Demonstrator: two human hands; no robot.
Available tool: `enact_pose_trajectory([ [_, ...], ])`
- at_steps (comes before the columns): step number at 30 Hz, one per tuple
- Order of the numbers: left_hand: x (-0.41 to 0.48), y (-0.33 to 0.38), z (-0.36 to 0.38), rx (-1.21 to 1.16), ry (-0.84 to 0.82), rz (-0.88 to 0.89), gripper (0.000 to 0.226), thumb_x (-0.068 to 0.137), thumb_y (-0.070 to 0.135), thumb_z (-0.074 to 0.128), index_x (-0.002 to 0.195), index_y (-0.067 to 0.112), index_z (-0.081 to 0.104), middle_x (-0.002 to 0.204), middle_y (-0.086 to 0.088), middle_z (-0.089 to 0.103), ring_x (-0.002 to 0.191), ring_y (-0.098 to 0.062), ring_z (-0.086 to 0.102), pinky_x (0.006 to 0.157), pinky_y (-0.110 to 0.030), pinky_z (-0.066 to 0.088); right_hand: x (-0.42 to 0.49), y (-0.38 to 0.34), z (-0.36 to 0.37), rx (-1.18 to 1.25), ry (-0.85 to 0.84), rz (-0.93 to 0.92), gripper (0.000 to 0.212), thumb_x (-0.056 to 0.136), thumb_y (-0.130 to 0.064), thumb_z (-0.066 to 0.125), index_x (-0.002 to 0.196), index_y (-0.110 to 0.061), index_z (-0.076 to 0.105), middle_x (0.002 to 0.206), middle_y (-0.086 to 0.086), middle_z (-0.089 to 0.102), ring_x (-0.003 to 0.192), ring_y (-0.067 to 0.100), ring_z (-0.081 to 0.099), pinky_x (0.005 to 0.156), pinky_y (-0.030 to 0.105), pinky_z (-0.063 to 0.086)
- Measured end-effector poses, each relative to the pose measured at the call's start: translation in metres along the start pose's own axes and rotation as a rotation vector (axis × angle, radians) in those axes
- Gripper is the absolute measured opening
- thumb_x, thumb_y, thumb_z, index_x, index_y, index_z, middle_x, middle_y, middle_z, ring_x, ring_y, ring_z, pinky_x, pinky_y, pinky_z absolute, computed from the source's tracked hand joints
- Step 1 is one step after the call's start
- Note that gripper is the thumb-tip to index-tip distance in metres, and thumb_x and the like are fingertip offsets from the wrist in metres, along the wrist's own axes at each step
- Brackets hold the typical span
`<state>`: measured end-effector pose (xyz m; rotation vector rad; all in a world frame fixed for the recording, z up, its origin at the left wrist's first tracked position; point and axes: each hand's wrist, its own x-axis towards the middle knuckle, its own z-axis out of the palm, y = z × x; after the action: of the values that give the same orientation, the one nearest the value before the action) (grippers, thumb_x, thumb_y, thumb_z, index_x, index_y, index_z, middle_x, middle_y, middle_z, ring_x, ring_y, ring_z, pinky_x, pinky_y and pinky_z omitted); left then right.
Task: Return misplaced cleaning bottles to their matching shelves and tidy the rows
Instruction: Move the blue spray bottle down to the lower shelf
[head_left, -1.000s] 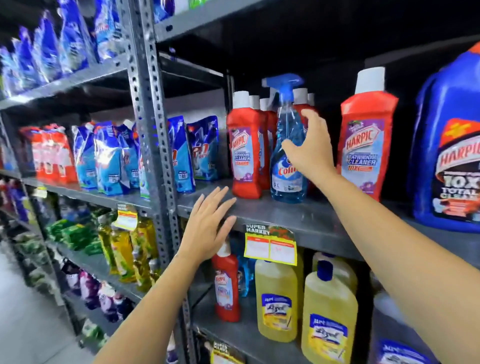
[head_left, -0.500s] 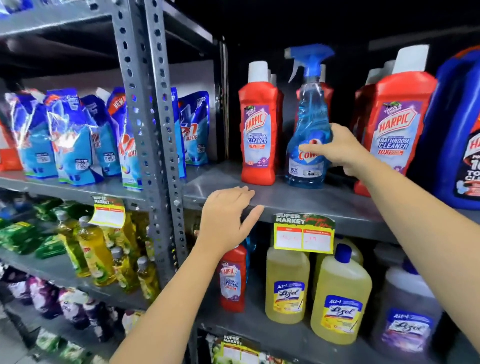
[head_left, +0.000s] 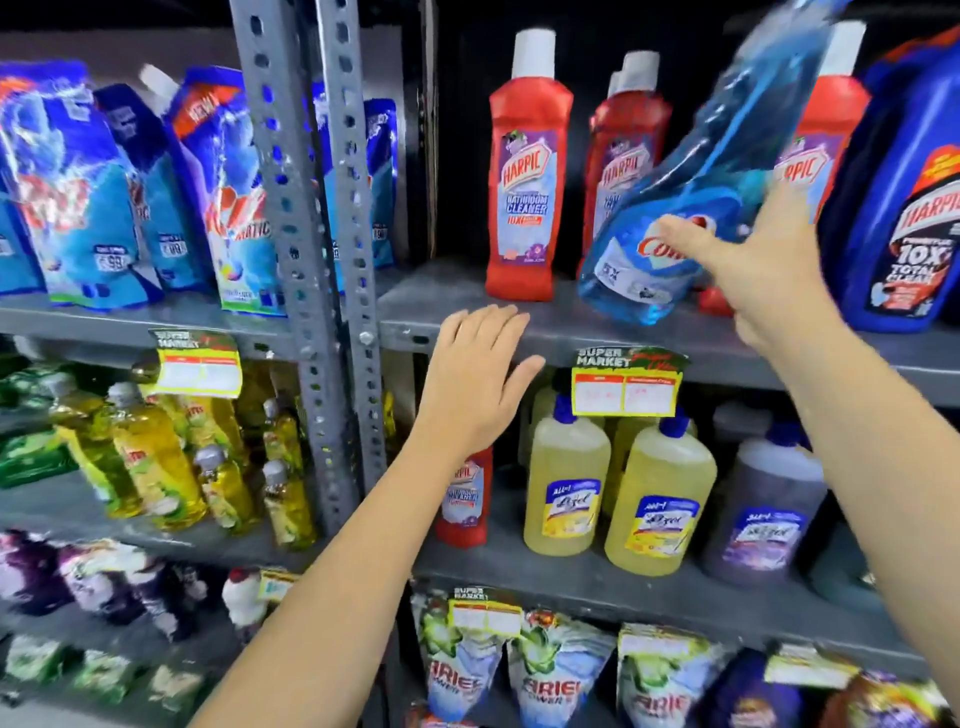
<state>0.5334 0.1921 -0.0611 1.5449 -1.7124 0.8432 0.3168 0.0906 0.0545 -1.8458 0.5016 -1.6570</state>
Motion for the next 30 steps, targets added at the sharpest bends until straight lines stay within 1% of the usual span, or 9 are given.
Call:
enact_pose_trajectory([
  [3, -0.03, -0.003, 0.013, 0.021, 0.024, -0.008, 0.054, 0.101, 0.041, 0.033, 0.146, 0.011, 0.031, 0.156, -0.012, 0.026, 0.146, -0.026, 0.014, 0.118, -0.048, 0.01, -0.034, -0.021, -0.015, 0.073, -0.06, -0.018, 0.058, 0.066, -0.041, 0.085, 0.113, -0.023, 0.057, 0.109, -0.01, 0.073, 0.105, 0.013, 0.068, 0.082, 0.024, 0.055],
  [6, -0.08, -0.008, 0.032, -0.005, -0.007, -0.049, 0.05, 0.1, 0.035, 0.038, 0.144, 0.012, 0.035, 0.157, -0.015, 0.02, 0.147, -0.028, 0.01, 0.117, -0.05, 0.013, -0.075, -0.022, -0.014, 0.051, -0.159, 0.03, 0.053, 0.064, -0.04, 0.086, 0.107, -0.032, 0.055, 0.106, -0.025, 0.071, 0.103, 0.002, 0.067, 0.087, 0.02, 0.052],
  [9, -0.142, -0.014, 0.054, -0.019, -0.201, -0.105, 0.049, 0.101, 0.037, 0.032, 0.143, 0.012, 0.036, 0.157, -0.014, 0.021, 0.147, -0.027, 0.01, 0.116, -0.05, 0.017, -0.123, 0.004, -0.004, -0.016, -0.215, 0.101, 0.054, 0.059, -0.024, 0.085, 0.101, -0.043, 0.057, 0.099, -0.029, 0.07, 0.093, -0.006, 0.067, 0.079, 0.012, 0.051],
  [11, -0.18, -0.017, 0.068, -0.003, -0.365, -0.135, 0.051, 0.101, 0.039, 0.028, 0.143, 0.012, 0.035, 0.158, -0.011, 0.02, 0.147, -0.025, 0.009, 0.117, -0.049, 0.016, -0.156, 0.032, 0.003, -0.036, -0.232, 0.187, 0.055, 0.056, -0.025, 0.086, 0.096, -0.05, 0.059, 0.096, -0.028, 0.071, 0.09, -0.004, 0.068, 0.077, 0.014, 0.052],
  [13, -0.212, -0.019, 0.08, 0.071, -0.538, -0.123, 0.053, 0.101, 0.043, 0.027, 0.143, 0.012, 0.037, 0.159, -0.011, 0.019, 0.147, -0.025, 0.008, 0.117, -0.051, 0.015, -0.186, 0.063, 0.013, -0.037, -0.263, 0.297, 0.053, 0.057, -0.024, 0.089, 0.097, -0.045, 0.061, 0.096, -0.025, 0.072, 0.09, -0.001, 0.07, 0.078, 0.02, 0.056],
  [17, -0.254, -0.021, 0.096, 0.116, -0.805, -0.112, 0.056, 0.101, 0.047, 0.027, 0.147, 0.015, 0.032, 0.159, -0.008, 0.015, 0.147, -0.024, 0.003, 0.116, -0.053, 0.004, -0.232, 0.125, 0.031, -0.143, -0.347, 0.462, 0.057, 0.067, -0.02, 0.086, 0.107, -0.047, 0.056, 0.095, -0.027, 0.071, 0.092, -0.007, 0.066, 0.079, 0.018, 0.052],
  [21, -0.271, -0.024, 0.105, 0.029, -0.871, -0.149, 0.058, 0.1, 0.049, 0.027, 0.149, 0.018, 0.025, 0.159, -0.004, 0.007, 0.147, -0.024, 0.005, 0.116, -0.05, -0.001, -0.251, 0.17, 0.039, -0.211, -0.353, 0.557, 0.057, 0.069, -0.019, 0.085, 0.11, -0.041, 0.052, 0.098, -0.022, 0.069, 0.09, -0.008, 0.065, 0.075, 0.011, 0.048],
  [25, -0.281, -0.026, 0.111, 0.052, -0.914, -0.157, 0.063, 0.099, 0.054, 0.021, 0.152, 0.019, 0.013, 0.161, -0.003, 0.006, 0.147, -0.021, 0.002, 0.117, -0.048, -0.002, -0.259, 0.197, 0.048, -0.217, -0.362, 0.626, 0.057, 0.071, -0.014, 0.083, 0.118, -0.026, 0.054, 0.107, -0.007, 0.071, 0.096, 0.005, 0.067, 0.085, 0.028, 0.054],
  [30, -0.286, -0.024, 0.117, 0.064, -0.906, -0.178, 0.066, 0.098, 0.057, 0.016, 0.151, 0.02, 0.013, 0.16, -0.004, 0.011, 0.147, -0.023, 0.005, 0.117, -0.049, -0.001, -0.254, 0.21, 0.052, -0.231, -0.4, 0.662, 0.056, 0.075, -0.022, 0.081, 0.119, -0.034, 0.049, 0.111, -0.01, 0.068, 0.101, 0.004, 0.064, 0.084, 0.018, 0.049],
])
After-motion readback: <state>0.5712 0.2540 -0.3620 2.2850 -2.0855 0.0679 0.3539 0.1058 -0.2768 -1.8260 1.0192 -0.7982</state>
